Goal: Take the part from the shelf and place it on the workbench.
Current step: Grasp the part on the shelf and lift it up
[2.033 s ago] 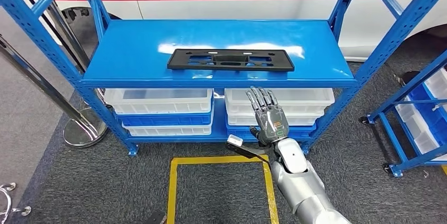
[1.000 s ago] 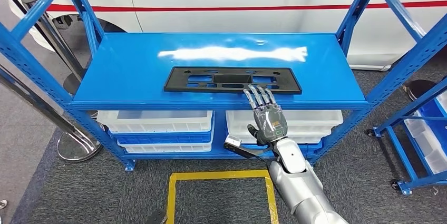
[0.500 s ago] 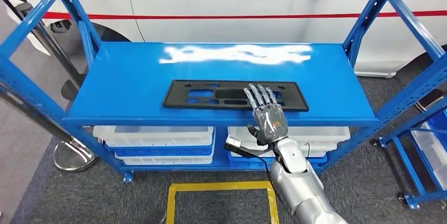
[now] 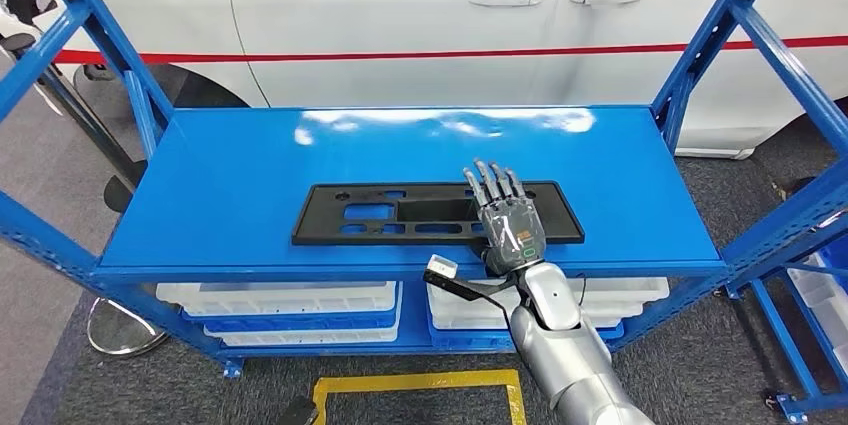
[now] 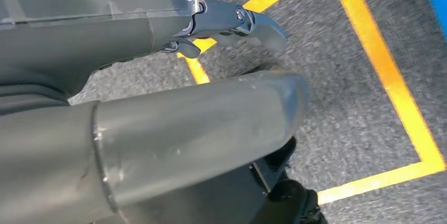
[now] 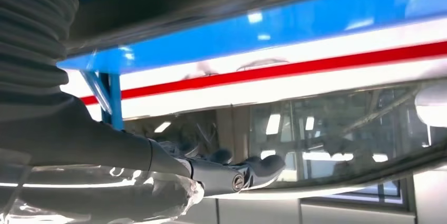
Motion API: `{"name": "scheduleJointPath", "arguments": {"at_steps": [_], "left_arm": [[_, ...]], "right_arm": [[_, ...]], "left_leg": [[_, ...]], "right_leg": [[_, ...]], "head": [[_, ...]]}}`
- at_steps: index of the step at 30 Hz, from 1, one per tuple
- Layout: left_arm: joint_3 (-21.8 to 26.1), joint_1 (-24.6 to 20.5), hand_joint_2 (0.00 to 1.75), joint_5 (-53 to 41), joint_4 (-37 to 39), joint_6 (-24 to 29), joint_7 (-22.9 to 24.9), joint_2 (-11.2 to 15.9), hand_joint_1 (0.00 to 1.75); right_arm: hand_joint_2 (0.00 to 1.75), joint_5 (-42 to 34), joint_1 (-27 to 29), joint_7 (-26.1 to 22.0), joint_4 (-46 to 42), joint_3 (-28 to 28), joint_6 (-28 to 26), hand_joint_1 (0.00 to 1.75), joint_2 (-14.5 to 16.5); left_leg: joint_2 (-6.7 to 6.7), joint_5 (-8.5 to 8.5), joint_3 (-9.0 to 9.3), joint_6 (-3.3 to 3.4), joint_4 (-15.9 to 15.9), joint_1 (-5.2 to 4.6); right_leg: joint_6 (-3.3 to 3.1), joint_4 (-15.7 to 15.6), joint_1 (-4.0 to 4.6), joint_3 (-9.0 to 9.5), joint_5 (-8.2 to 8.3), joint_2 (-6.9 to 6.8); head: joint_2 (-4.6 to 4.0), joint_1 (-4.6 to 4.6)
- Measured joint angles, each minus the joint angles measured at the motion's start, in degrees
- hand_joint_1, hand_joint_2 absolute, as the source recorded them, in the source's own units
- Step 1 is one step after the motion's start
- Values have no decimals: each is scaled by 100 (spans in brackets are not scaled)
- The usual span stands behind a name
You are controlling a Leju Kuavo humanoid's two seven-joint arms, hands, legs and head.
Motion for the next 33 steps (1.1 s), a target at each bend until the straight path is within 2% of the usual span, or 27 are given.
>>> {"name": "scheduleJointPath", "arguments": {"at_steps": [2, 3, 5, 7, 8, 9, 11, 12, 13, 14, 16, 18, 19, 21, 22, 23, 24, 26, 27, 28, 29, 31, 33], "left_arm": [[-2, 0, 0, 7, -1, 11, -2, 1, 0], [-2, -8, 0, 15, -1, 18, -12, 1, 0], [-2, -25, 0, 43, -1, 32, -41, 1, 0], [-1, -21, 0, 74, -1, 38, -63, 1, 0], [-1, -16, 0, 84, -1, 38, -73, 1, 0], [0, -9, 0, 89, -1, 37, -84, 1, 0], [0, -6, 0, 91, -1, 37, -110, -5, 0], [0, -10, 0, 91, -1, 37, -122, -8, 0], [0, -18, 0, 92, -1, 39, -132, -11, 0], [0, -23, 0, 93, -1, 44, -140, -12, 0], [0, -29, 0, 95, -1, 57, -158, -10, 0], [0, -41, 0, 102, -1, 78, -184, -8, 0], [0, -54, 0, 105, -1, 88, -194, -8, 0], [0, -68, 0, 111, -1, 99, -212, -8, 0], [0, -65, 0, 111, -1, 101, -216, -8, 0], [0, -60, 0, 112, -1, 103, -220, -8, 0], [0, -57, 0, 112, -1, 104, -221, -7, 0], [0, -64, 0, 112, -1, 106, -222, -3, 0], [0, -76, 0, 112, -1, 109, -223, 1, 0], [0, -88, 0, 113, -1, 114, -225, 4, 0], [0, -94, 0, 117, -1, 123, -228, 6, 0], [1, -98, 0, 143, -1, 151, -240, 8, 0], [2, -110, 0, 187, -1, 180, -260, 3, 0]], "right_arm": [[175, -1, 1, -13, -25, -9, -2, 0, 6], [175, -1, -3, -15, -35, -14, -2, 0, 7], [175, -1, 4, -17, -38, -36, -2, 0, 5], [175, -2, 44, -25, -38, -70, -2, 0, 4], [175, -2, 65, -32, -39, -89, -2, 22, 4], [175, -2, 77, -39, -39, -100, -2, 60, 4], [175, -1, 83, -54, -41, -110, -2, 138, 4], [175, -3, 81, -60, -40, -113, -1, 159, 4], [175, -7, 80, -66, -39, -114, -1, 165, 5], [175, -12, 81, -73, -37, -116, -1, 171, 5], [175, -34, 82, -88, -39, -118, -1, 175, 7], [175, -55, 77, -112, -55, -119, -1, 175, 10], [175, -60, 73, -122, -65, -119, -1, 175, 12], [175, -62, 74, -128, -79, -120, 0, 175, 13], [175, -62, 79, -129, -82, -121, 0, 175, 13], [175, -62, 85, -130, -82, -121, 0, 175, 13], [175, -62, 88, -130, -84, -121, 0, 175, 13], [175, -62, 84, -131, -93, -121, 0, 175, 13], [175, -62, 77, -131, -100, -121, 0, 175, 13], [175, -63, 67, -133, -107, -125, -1, 175, 13], [175, -68, 57, -140, -120, -131, -2, 175, 14], [175, -77, 40, -173, -160, -148, -3, 175, 14], [175, -91, 24, -213, -212, -174, -3, 175, 13]], "left_leg": [[1, 13, 86, 53, -50, 19], [2, 6, 130, 80, -69, 32], [2, -31, 181, 122, -88, 46], [-2, -86, 209, 134, -78, 47], [-4, -120, 229, 127, -68, 49], [-6, -157, 258, 115, -52, 53], [-8, -239, 330, 76, -19, 63], [-9, -273, 354, 50, -3, 64], [-9, -301, 361, 18, 5, 62], [-10, -317, 366, -18, 22, 56], [-7, -344, 377, -86, 53, 48], [-2, -469, 338, -128, 224, 57], [1, -605, 239, -143, 444, 65], [3, -951, -110, -175, 1155, 72], [3, -1066, -279, -190, 1464, 74], [3, -1084, -379, -192, 1615, 74], [3, -979, -369, -177, 1534, 73], [4, -543, -103, -108, 844, 66], [5, -397, 38, -78, 480, 52], [6, -326, 135, -57, 224, 38], [5, -301, 180, -42, 101, 24], [0, -273, 206, -9, 60, 21], [11, -192, 242, 41, -3, 53]], "right_leg": [[51, 147, -10, -38, -13, -7], [82, 327, -16, -129, -51, -13], [151, 934, -50, -499, -269, -27], [207, 1481, -93, -928, -497, -38], [224, 1539, -111, -1049, -470, -45], [235, 1404, -124, -1067, -315, -53], [232, 729, -135, -868, 195, -63], [212, 399, -120, -765, 328, -69], [178, 185, -103, -694, 408, -74], [137, 90, -88, -670, 411, -76], [46, 69, -84, -638, 428, -71], [-27, 47, -102, -582, 435, -70], [-55, 40, -105, -560, 433, -74], [-92, 46, -86, -552, 415, -83], [-103, 50, -74, -553, 407, -84], [-111, 57, -61, -551, 400, -81], [-117, 65, -49, -546, 393, -76], [-115, 82, -31, -525, 374, -68], [-105, 88, -20, -518, 368, -66], [-87, 93, -13, -522, 365, -66], [-61, 95, -11, -530, 365, -66], [1, 90, -3, -538, 368, -64], [66, 182, -3, -565, 287, -64]], "head": [[0, 1], [0, 1], [0, 3], [0, 3], [0, 2], [0, 2], [0, 3], [0, 5], [0, 7], [0, 9], [0, 10], [0, 9], [0, 10], [0, 9], [0, 10], [0, 10], [0, 10], [0, 10], [0, 11], [0, 10], [0, 10], [0, 10], [0, 14]]}}
